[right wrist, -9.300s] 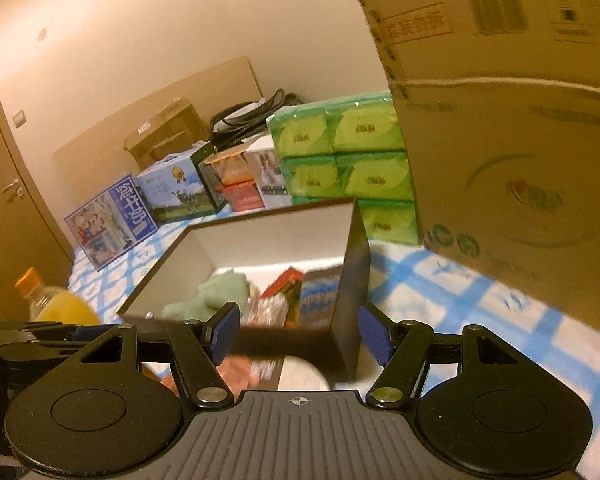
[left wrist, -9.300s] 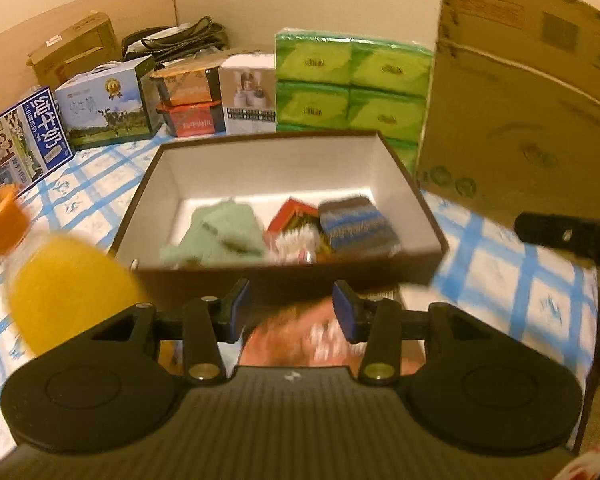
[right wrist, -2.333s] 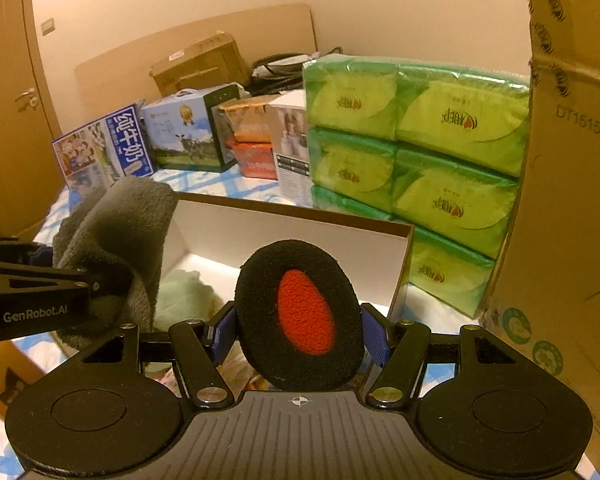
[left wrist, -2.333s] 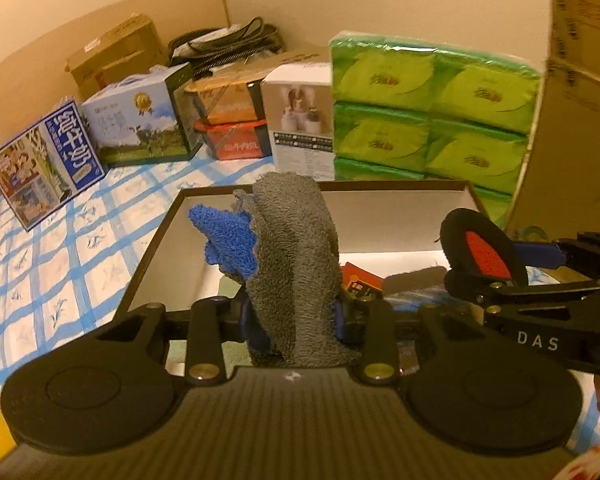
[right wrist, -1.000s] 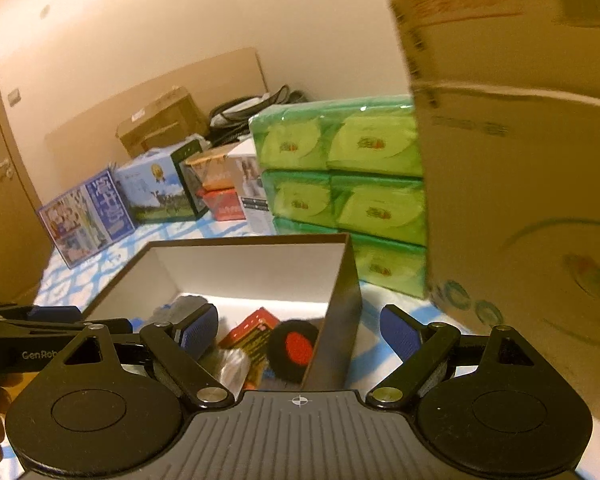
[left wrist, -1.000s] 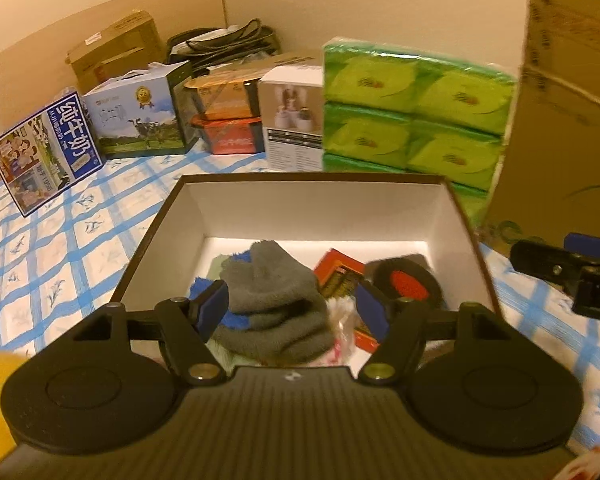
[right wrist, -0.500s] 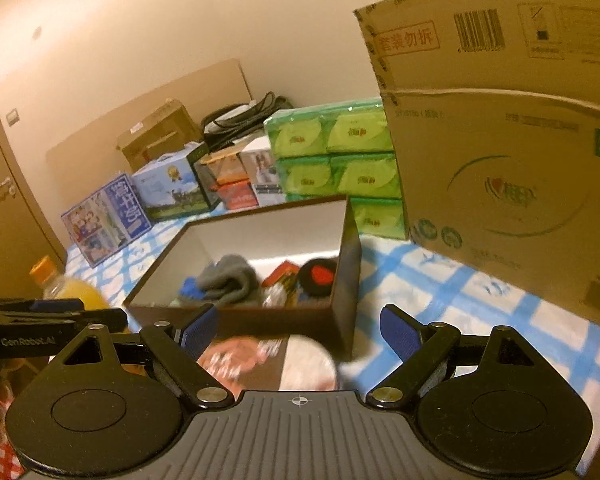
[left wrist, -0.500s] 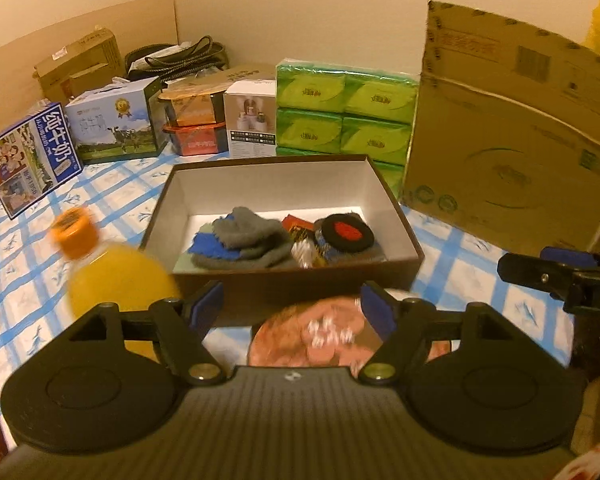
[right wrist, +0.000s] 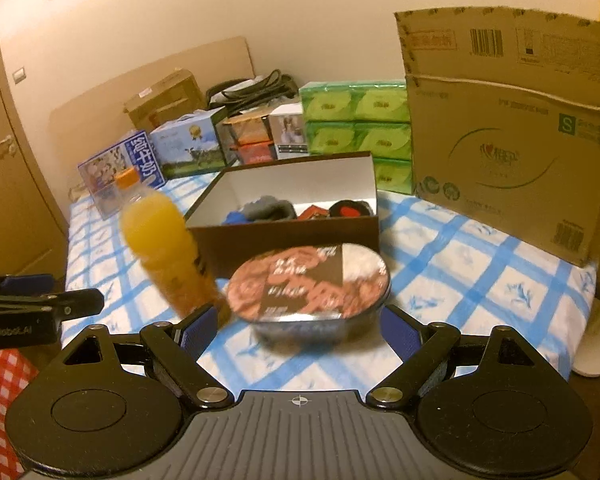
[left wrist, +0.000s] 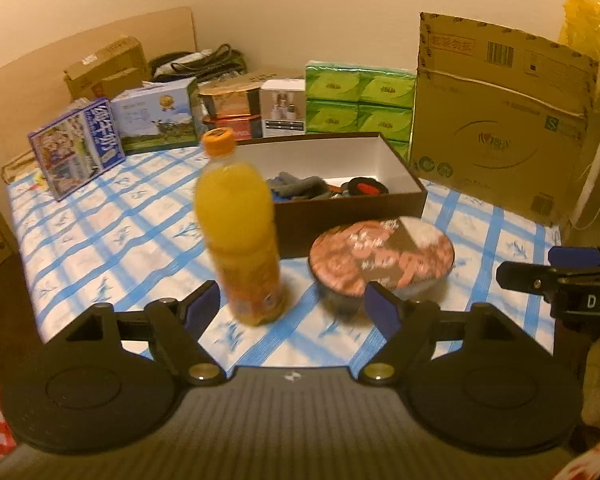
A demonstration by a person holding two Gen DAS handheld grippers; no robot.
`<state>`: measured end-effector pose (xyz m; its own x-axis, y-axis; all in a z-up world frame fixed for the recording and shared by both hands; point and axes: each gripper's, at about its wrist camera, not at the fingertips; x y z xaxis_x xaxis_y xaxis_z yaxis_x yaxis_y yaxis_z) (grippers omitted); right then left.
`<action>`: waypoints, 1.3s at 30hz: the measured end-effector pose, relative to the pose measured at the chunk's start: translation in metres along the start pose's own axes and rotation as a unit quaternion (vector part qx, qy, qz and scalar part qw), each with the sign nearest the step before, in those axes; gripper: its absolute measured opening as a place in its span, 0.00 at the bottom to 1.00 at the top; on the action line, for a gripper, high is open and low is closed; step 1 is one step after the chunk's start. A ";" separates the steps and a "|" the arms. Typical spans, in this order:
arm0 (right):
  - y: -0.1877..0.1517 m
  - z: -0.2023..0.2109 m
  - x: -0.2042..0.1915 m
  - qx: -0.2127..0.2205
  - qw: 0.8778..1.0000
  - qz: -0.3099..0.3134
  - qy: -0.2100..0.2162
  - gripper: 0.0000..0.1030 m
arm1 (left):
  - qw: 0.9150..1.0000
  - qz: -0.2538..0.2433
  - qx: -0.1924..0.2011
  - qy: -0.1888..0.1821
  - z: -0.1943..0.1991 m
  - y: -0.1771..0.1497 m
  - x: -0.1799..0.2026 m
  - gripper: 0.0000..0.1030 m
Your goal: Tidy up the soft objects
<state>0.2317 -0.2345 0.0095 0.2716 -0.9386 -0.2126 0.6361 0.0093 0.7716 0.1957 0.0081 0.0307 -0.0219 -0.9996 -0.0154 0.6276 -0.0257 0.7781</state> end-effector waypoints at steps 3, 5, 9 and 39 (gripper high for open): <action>-0.016 0.017 -0.016 0.004 1.000 0.006 -0.008 0.85 | 1.000 0.007 -0.003 0.003 0.020 -0.019 -0.007 0.78; -0.027 0.027 -0.024 -0.001 1.000 0.007 -0.005 0.85 | 1.000 0.016 -0.006 0.003 0.033 -0.033 -0.012 0.78; -0.048 0.044 -0.042 -0.013 1.000 0.001 0.011 0.85 | 1.000 0.021 -0.010 0.008 0.055 -0.057 -0.017 0.78; -0.134 0.118 -0.077 -0.073 0.997 0.000 -0.022 0.85 | 0.998 0.025 -0.055 -0.014 0.130 -0.142 0.002 0.77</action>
<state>0.0398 -0.2039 -0.0070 0.2417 -0.9530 -0.1828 0.7354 0.0570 0.6752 0.0059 0.0108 0.0018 -0.0098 -0.9991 0.0401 0.7103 0.0213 0.7036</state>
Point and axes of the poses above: each gripper's, at about its wrist camera, not at the fingertips, and z roughly against the way its jaws point, x to its right, y to its top, and after that the axes turned 4 degrees about -y, right-handed
